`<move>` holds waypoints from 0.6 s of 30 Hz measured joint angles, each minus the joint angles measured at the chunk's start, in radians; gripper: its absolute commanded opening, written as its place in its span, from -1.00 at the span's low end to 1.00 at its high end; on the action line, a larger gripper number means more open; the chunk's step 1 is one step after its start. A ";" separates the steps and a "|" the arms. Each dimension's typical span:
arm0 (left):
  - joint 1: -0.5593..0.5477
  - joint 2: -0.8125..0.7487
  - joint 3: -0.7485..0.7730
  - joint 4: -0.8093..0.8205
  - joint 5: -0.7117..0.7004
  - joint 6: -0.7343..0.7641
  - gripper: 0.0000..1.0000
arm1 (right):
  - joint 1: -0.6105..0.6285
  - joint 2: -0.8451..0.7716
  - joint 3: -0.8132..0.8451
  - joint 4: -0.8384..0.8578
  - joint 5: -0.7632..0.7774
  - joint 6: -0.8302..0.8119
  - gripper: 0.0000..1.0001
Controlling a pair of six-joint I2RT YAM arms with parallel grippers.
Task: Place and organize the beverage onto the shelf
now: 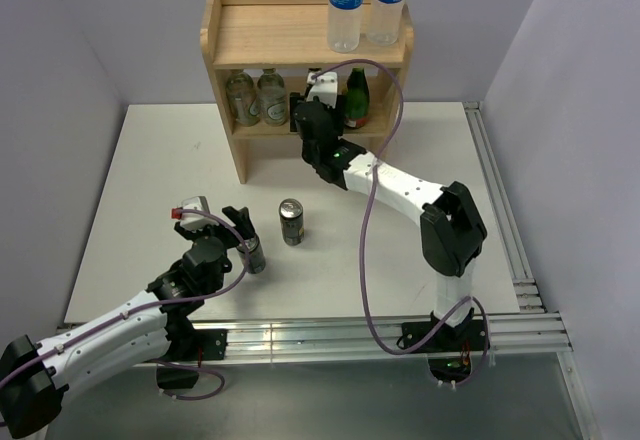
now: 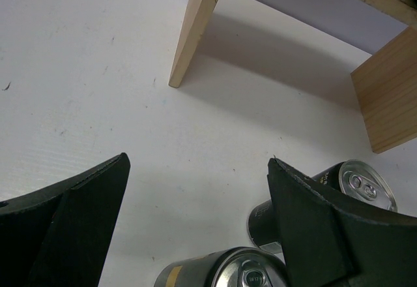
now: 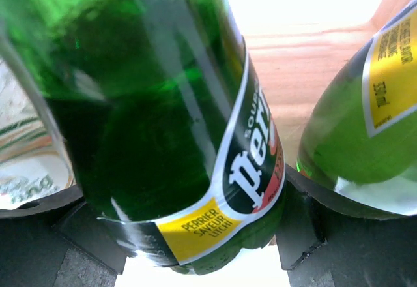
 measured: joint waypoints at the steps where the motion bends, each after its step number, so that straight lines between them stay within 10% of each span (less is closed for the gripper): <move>1: 0.000 0.002 0.000 0.000 0.000 0.000 0.88 | 0.000 0.006 0.007 0.002 0.007 -0.004 -1.00; 18: 0.000 0.011 0.000 0.000 0.000 0.000 0.88 | -0.043 0.077 0.056 0.077 0.149 -0.026 -1.00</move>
